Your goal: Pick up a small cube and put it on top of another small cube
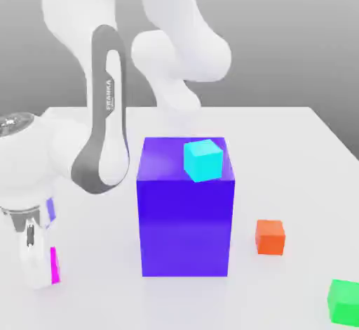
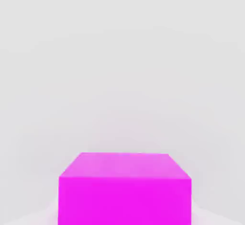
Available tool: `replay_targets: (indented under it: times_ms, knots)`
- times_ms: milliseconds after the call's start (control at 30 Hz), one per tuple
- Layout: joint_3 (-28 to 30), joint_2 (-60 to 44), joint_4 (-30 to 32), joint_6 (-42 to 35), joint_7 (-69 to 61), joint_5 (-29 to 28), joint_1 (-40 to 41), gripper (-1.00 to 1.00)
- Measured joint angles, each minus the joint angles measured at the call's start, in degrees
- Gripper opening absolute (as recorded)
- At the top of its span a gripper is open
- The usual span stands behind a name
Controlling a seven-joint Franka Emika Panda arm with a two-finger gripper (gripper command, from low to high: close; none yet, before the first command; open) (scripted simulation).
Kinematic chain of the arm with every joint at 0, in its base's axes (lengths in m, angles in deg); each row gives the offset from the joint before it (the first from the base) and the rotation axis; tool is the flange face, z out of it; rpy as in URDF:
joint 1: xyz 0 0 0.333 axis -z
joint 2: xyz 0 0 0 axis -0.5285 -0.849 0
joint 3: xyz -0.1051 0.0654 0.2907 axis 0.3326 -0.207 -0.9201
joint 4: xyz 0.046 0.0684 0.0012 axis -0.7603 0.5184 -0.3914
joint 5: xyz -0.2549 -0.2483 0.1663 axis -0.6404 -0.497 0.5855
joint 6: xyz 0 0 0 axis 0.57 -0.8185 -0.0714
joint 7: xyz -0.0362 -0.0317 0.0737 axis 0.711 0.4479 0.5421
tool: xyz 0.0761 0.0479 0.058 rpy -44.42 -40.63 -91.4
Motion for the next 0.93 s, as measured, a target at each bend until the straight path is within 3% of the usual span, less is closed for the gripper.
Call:
replay_targets:
  times_ms: [100, 633, 767, 800, 933]
  knots:
    - [-1.9, 3.3, -1.3, -3.6, -0.3, -1.2, -2.3, -1.00]
    - [-24.3, 2.5, -10.5, -12.9, -6.4, -11.4, -26.3, -1.00]
    - [-25.9, -4.8, -14.3, -11.1, -4.9, -18.7, -34.8, -1.00]
    - [-25.2, -7.1, -15.0, -9.7, -4.0, -20.5, -36.5, 1.00]
    - [-25.2, -7.1, -15.0, -9.7, -4.0, -20.5, -36.5, 1.00]
